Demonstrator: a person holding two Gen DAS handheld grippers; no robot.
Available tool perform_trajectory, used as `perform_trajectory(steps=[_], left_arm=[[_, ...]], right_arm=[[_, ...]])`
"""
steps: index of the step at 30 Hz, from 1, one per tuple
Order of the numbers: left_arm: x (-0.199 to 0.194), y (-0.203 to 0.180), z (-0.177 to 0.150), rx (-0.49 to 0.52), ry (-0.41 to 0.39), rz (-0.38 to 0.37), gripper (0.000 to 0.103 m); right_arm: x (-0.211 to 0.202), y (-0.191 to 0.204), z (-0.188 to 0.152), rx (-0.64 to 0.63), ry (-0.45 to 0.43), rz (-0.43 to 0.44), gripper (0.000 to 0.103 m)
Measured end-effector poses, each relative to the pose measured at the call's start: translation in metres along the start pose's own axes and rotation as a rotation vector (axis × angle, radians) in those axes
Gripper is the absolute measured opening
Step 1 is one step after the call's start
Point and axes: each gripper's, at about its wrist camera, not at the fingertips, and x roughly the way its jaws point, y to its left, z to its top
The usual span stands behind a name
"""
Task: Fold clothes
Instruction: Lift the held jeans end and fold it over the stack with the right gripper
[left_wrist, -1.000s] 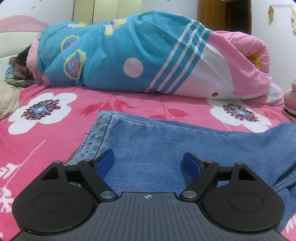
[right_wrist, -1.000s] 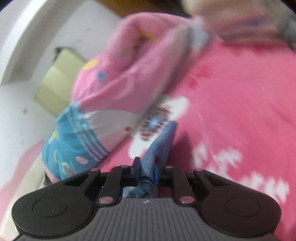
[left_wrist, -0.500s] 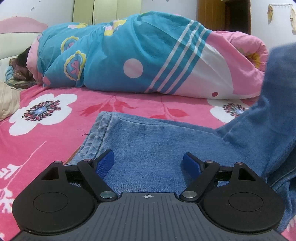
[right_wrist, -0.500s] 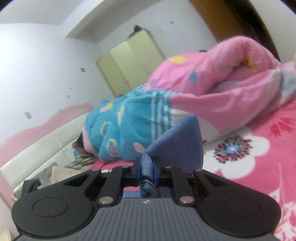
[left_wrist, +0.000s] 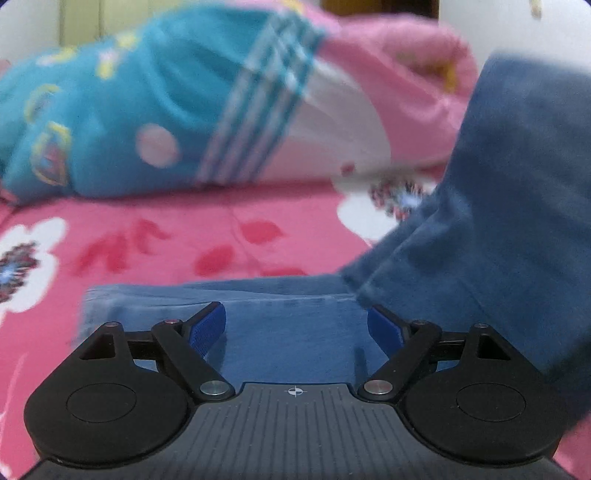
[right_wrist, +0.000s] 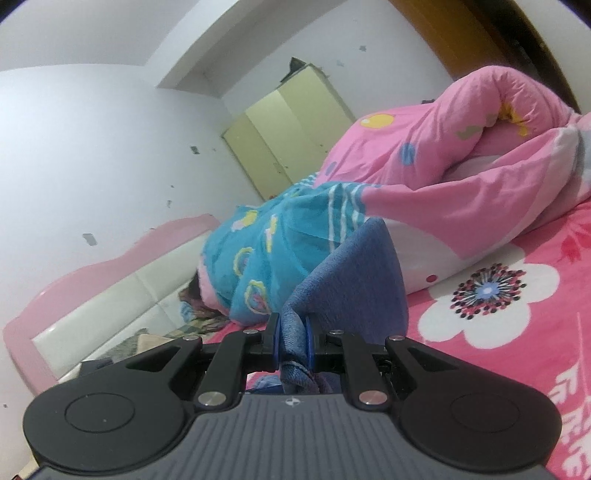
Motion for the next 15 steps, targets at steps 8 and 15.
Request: perform_trajectory(steps=[8,15], left_arm=[[0.011,0.006,0.009,-0.069,0.034,0.006,0.084],[-0.087,0.073,-0.04,-0.258,-0.232,0.099,0.085]], right_arm=[[0.0,-0.01,-0.002,0.045,0.001,0.06,0.015],[0.042,0.013,0.002,0.024,0.056,0.129,0.015]])
